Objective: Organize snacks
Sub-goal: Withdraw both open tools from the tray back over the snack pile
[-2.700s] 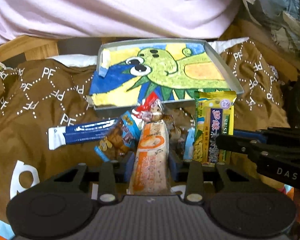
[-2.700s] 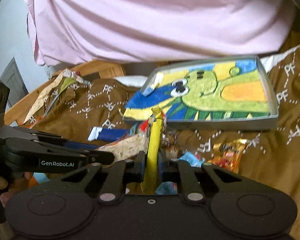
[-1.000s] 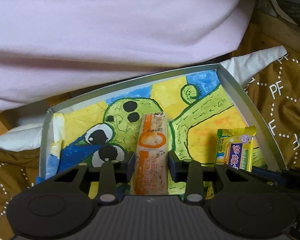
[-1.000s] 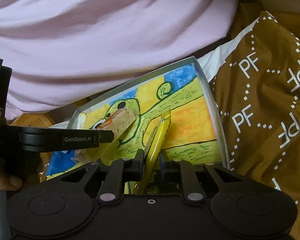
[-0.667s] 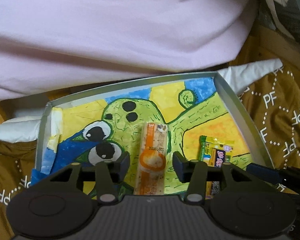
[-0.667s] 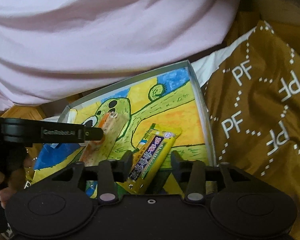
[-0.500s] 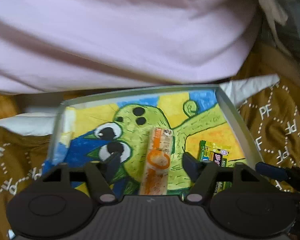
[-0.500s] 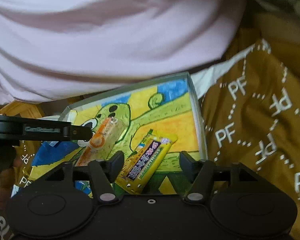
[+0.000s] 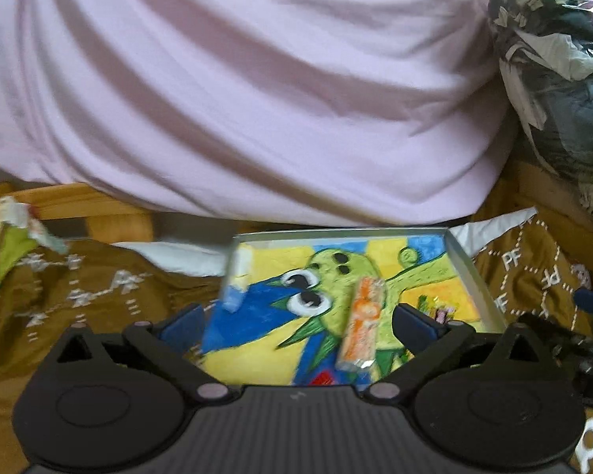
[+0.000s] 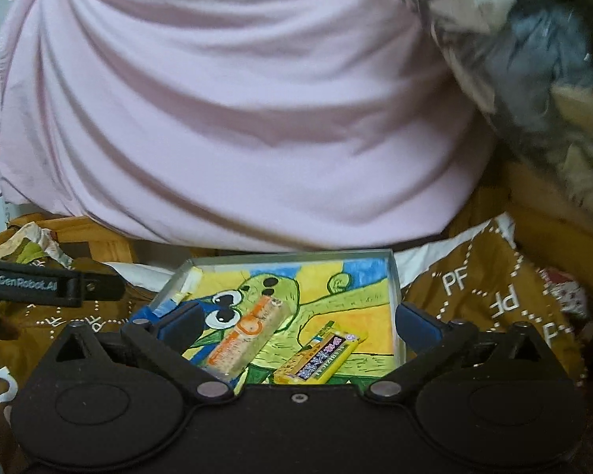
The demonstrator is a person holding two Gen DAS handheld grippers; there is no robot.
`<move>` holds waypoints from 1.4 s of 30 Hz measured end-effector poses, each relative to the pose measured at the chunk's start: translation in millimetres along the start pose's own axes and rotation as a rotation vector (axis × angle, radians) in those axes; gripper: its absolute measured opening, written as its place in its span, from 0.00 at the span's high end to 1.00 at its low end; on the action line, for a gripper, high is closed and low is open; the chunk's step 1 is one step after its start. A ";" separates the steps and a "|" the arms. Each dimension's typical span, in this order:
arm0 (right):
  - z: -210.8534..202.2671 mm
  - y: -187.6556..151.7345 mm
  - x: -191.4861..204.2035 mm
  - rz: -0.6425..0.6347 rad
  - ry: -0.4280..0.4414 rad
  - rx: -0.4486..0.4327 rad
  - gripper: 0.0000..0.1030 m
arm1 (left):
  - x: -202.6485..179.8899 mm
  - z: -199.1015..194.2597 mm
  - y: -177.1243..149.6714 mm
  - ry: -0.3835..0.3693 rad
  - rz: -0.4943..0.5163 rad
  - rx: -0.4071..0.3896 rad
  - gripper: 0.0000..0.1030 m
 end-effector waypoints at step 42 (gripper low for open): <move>-61.2 -65.4 18.6 -0.133 -0.052 0.409 0.01 | -33.1 -67.0 -119.8 -0.108 0.133 0.291 0.00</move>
Point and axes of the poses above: each gripper's, at about its wrist camera, not at the fingertips, and z roughly the way its jaws point, x to its left, y to its top, the point moved 2 cm from there along z, roughly the way its jaws point, and after that the axes turned 13 degrees about -x, right-handed, at the moved point
